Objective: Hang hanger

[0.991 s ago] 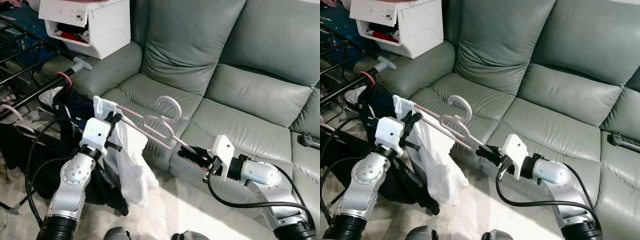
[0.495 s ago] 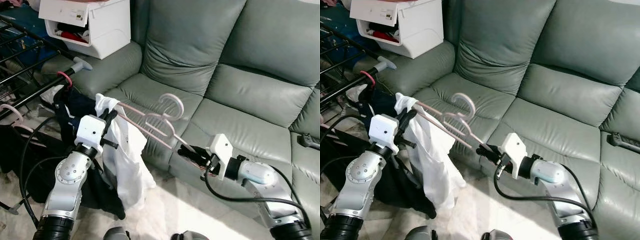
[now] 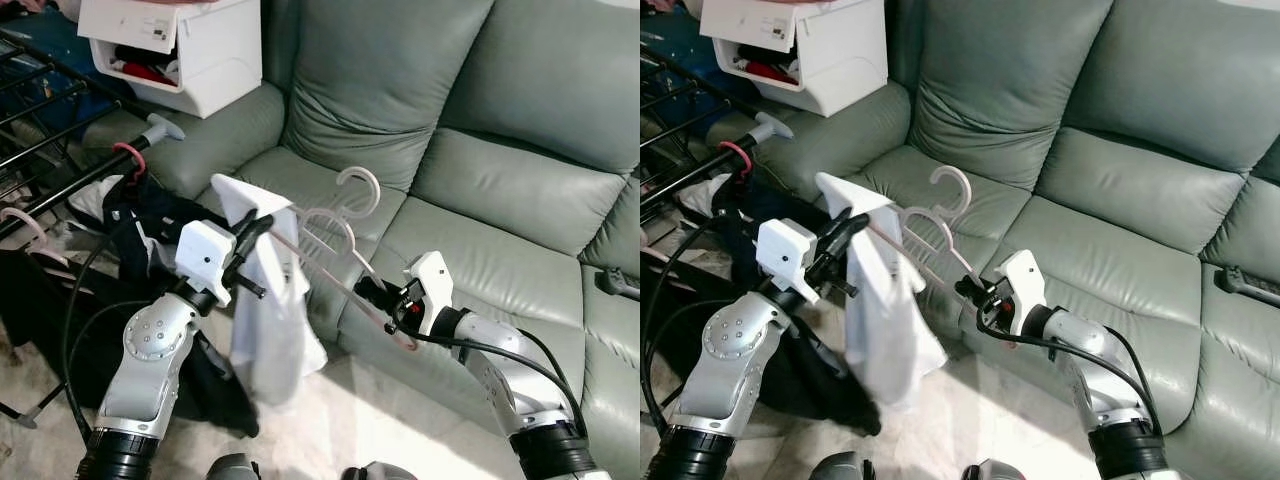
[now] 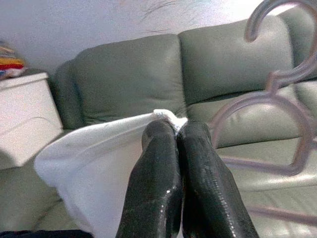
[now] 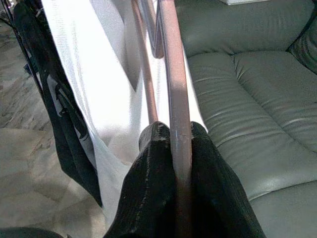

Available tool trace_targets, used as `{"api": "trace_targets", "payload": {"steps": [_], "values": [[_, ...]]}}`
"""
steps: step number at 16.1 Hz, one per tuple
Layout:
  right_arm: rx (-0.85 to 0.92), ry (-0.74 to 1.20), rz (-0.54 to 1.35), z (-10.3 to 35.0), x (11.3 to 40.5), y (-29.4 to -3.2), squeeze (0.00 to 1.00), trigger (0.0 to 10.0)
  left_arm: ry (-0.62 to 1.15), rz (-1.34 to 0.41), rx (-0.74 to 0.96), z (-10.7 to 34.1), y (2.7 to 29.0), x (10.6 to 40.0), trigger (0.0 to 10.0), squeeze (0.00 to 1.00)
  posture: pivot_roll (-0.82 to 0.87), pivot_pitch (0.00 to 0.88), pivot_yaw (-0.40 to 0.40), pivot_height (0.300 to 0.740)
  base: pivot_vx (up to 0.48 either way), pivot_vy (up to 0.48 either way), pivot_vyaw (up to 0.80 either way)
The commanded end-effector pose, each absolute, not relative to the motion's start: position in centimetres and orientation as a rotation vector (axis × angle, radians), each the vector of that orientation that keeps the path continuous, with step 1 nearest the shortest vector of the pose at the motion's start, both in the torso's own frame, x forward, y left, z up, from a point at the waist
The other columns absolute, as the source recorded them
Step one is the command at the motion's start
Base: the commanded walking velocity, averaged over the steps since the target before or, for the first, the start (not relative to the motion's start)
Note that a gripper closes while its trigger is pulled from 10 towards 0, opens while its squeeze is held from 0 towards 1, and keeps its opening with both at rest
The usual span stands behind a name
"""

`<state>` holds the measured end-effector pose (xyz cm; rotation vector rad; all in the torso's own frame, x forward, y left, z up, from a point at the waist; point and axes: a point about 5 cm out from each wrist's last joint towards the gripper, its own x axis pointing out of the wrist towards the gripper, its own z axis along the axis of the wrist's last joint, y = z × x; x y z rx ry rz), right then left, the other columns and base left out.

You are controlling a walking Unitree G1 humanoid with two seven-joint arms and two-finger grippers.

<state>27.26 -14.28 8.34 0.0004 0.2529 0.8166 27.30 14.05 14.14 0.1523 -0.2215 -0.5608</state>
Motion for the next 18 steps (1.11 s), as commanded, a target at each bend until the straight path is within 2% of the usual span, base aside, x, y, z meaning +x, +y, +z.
{"api": "trace_targets", "payload": {"steps": [1,3,5,7,9,12,13,14,18], "values": [[0.002,0.251,0.785,8.7,27.9,-14.4,0.00,10.0,-0.287,-0.655,0.133,15.8,12.5,27.0,0.0,0.00,-0.02,0.000,-0.046,0.740,0.000,0.000,0.00],[0.012,0.272,0.783,8.4,28.2,-14.1,0.00,10.0,-0.290,-0.711,0.101,16.3,11.5,26.7,0.0,0.00,-0.02,0.000,-0.045,0.740,0.000,0.000,0.00],[0.101,0.295,0.739,8.3,29.1,-13.5,0.00,10.0,-0.292,-0.797,0.041,17.2,10.2,26.1,0.0,0.00,-0.02,0.000,-0.046,0.740,0.000,0.000,0.00],[0.127,0.254,0.698,8.8,29.9,-13.3,0.00,10.0,-0.268,-0.874,-0.010,17.6,9.5,25.5,0.0,0.00,-0.02,0.000,-0.050,0.740,0.000,0.000,0.00],[0.158,0.141,0.631,10.7,31.5,-13.4,0.00,10.0,-0.172,-0.995,-0.068,16.6,8.9,24.2,0.0,0.00,-0.01,0.000,-0.051,0.740,0.000,0.000,0.00],[0.152,0.074,0.606,11.9,32.4,-13.4,0.00,10.0,-0.058,-1.101,-0.035,14.9,8.4,22.9,0.0,0.00,-0.01,0.000,-0.051,0.740,0.000,0.000,0.00],[0.157,0.052,0.597,12.2,32.5,-13.4,0.00,10.0,-0.019,-1.124,0.008,14.0,8.3,22.6,0.0,0.00,-0.01,0.000,-0.051,0.740,0.000,0.000,0.00],[0.156,0.018,0.591,12.7,32.6,-13.5,0.00,10.0,0.037,-1.149,0.122,12.5,8.5,22.2,0.0,0.00,-0.02,0.000,-0.050,0.740,0.000,0.000,0.00],[0.110,0.051,0.747,12.5,31.0,-13.4,0.00,10.0,0.027,-1.025,0.275,11.4,9.7,23.6,0.0,0.00,-0.02,0.000,-0.050,0.740,0.000,0.000,0.00]]}}
